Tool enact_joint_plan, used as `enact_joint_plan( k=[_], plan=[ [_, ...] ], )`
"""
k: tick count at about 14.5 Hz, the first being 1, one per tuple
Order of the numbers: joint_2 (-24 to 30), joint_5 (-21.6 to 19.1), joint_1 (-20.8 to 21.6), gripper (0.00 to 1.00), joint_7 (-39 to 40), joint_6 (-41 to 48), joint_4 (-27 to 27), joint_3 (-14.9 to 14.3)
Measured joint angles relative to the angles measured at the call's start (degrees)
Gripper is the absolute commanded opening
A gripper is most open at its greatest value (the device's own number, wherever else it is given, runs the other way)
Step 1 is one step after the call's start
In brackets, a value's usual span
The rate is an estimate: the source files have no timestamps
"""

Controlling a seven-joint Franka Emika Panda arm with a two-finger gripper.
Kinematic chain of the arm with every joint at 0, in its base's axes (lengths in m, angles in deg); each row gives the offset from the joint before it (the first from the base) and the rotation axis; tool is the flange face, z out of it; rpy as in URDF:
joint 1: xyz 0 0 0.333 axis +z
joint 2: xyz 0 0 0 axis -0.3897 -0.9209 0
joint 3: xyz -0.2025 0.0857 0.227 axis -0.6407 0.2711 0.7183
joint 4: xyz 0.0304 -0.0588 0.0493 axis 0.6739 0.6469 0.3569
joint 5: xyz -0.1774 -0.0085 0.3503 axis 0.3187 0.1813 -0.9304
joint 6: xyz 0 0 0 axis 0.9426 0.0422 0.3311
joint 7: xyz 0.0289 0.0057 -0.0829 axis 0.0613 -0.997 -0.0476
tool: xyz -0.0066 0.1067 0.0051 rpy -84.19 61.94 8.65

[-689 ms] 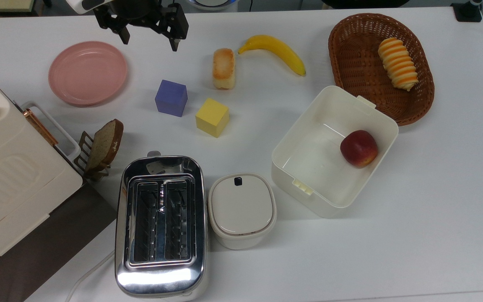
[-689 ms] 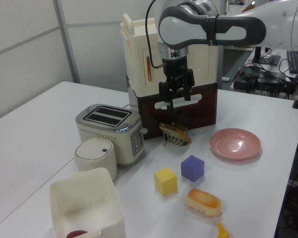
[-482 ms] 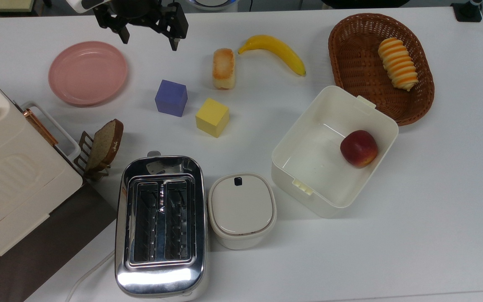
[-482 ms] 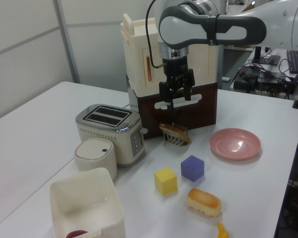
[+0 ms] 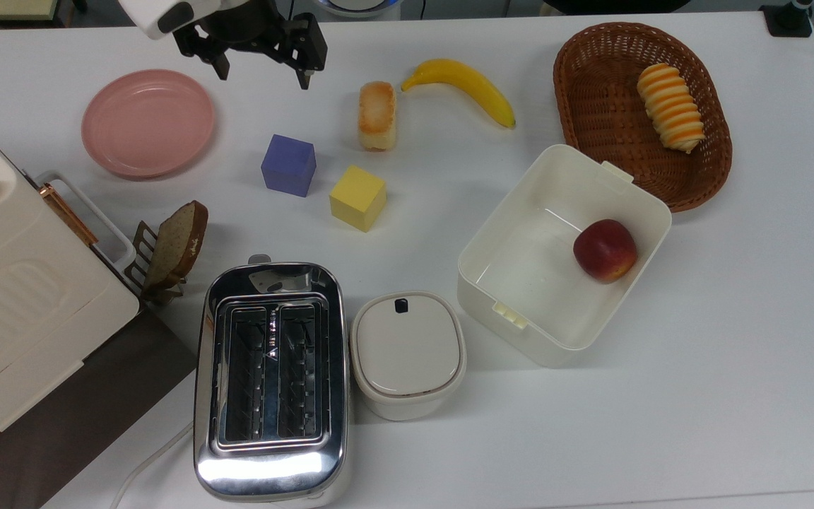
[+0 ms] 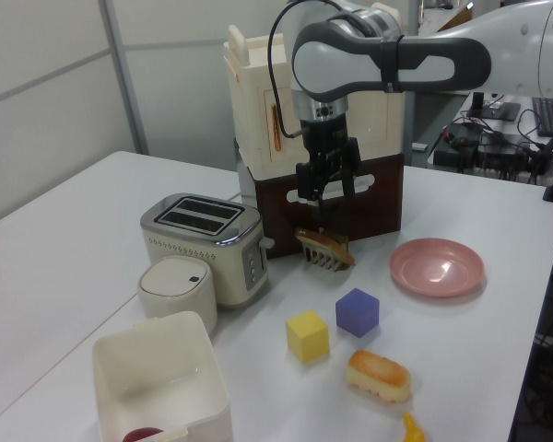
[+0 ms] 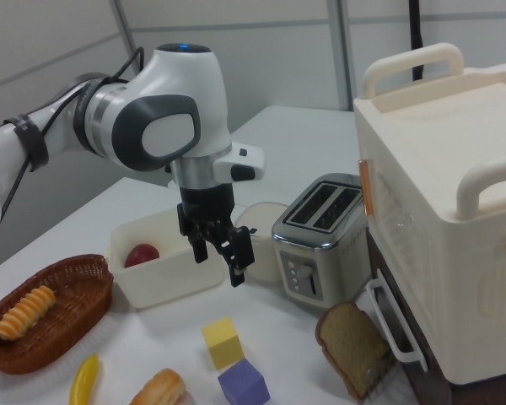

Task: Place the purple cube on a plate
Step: 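Move the open gripper toward the purple cube and lower it, then close the gripper around the purple cube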

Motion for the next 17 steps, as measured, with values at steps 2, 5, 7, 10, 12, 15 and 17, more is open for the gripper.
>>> enact_joint_plan(
  k=[2,5,7,10,12,15,17],
  plan=[
    [0.0,0.0,0.2,1.0,0.3,0.0,0.7,0.1],
    [0.0,0.2,1.1,1.0,0.4,0.0,3.8,0.2],
    [0.0,1.1,1.7,1.0,0.4,0.0,6.7,0.2],
    [-0.1,1.8,2.3,1.0,0.4,0.0,10.9,0.2],
    [-0.1,3.0,2.1,1.0,0.4,-3.1,13.3,0.0],
    [-0.3,7.0,1.3,1.0,0.4,-10.7,18.6,-0.2],
    [-0.9,9.3,1.0,1.0,0.5,-15.9,22.9,-0.3]
  ],
)
